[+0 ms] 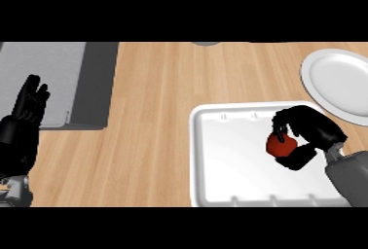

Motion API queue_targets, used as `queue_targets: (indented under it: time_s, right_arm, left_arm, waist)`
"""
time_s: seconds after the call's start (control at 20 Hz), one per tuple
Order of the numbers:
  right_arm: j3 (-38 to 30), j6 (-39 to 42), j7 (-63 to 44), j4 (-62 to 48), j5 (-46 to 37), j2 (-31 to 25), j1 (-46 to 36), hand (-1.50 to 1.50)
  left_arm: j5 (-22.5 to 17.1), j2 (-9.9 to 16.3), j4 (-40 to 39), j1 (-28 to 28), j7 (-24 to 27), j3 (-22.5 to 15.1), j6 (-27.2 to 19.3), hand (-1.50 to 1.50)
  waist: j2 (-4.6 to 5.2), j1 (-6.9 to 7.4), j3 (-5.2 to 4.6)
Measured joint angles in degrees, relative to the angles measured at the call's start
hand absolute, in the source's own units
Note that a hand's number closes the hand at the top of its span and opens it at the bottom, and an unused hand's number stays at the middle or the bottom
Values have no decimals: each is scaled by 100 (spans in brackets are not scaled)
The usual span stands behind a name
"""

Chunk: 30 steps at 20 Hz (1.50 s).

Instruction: Pick the bell pepper from the tray and place it in the plate

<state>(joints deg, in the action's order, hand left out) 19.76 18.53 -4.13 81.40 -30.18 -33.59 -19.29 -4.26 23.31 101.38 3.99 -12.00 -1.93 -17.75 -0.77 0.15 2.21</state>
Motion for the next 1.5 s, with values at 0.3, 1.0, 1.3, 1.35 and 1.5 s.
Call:
queue_targets:
  time_s: [0.3,1.0,1.3,1.35,1.5]
  right_arm:
    - [-485,-500,84,-461,-81,36,-472,150]
    - [-1891,-2012,146,-605,-110,-131,-1194,150]
    - [-2336,-2187,6,-1061,-74,-304,-1313,150]
    - [-2413,-2192,10,-1175,-53,-347,-1359,150]
    - [-2556,-2213,57,-1505,-48,-448,-1445,150]
  left_arm:
    - [47,-69,145,-114,-27,8,21,0]
    - [218,-161,458,-473,-241,93,3,0]
    - [188,-203,568,-550,-277,94,109,0]
    - [208,-219,576,-531,-276,79,111,0]
    - [233,-261,592,-498,-276,70,125,0]
  waist:
    - [25,29,-1]
    - [-13,-139,-7]
    - [12,-85,-17]
    - [22,-77,-17]
    - [47,-50,-16]
